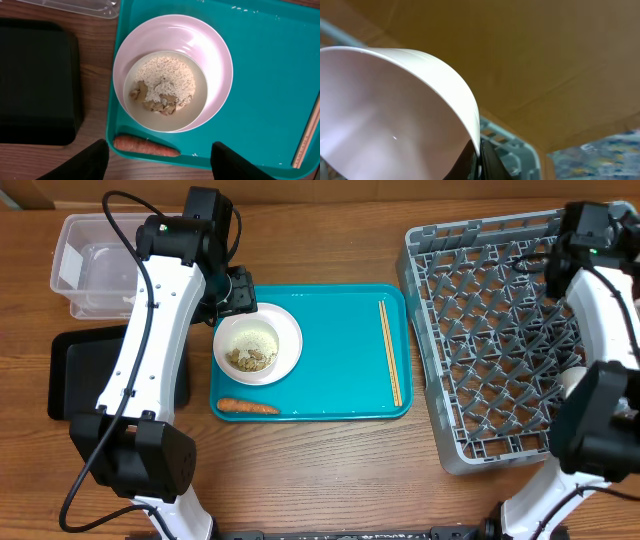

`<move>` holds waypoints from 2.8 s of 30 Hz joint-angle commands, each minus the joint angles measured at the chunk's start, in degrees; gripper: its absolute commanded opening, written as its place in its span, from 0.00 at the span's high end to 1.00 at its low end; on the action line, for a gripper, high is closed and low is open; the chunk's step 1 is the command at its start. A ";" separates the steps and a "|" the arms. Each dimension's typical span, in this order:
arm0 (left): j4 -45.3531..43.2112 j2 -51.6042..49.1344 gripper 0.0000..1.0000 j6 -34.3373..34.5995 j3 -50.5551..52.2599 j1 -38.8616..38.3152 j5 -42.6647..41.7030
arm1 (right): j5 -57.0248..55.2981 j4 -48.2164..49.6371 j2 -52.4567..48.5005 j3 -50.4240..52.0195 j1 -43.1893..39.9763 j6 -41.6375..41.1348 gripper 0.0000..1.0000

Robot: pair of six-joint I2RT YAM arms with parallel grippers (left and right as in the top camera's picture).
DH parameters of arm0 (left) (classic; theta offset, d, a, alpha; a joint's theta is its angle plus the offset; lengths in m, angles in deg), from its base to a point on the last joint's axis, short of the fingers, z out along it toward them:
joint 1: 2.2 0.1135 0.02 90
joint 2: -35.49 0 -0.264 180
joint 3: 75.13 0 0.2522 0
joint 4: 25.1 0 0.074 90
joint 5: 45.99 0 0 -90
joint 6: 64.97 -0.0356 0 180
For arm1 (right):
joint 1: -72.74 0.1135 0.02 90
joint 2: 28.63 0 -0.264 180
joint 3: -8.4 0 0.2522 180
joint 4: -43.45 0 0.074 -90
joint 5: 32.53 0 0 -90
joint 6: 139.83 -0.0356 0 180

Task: Sort waste into correct bins and load items into the dishwasher
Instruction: 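Carry the bowl to the rack's far right and set it down, then reach the right gripper to the chopsticks and grasp them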

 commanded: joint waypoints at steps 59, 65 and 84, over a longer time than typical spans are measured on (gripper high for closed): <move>8.15 1.18 0.27 2.01 -0.31 8.98 1.38 | 78.36 -19.19 12.46 12.63 34.45 6.80 0.23; 12.26 7.10 0.27 1.70 -0.28 10.08 2.43 | 78.34 -16.90 7.72 13.53 35.52 6.03 0.23; 7.67 20.41 0.25 1.16 13.81 10.05 5.20 | 77.85 -10.58 -0.09 14.25 35.93 6.01 0.27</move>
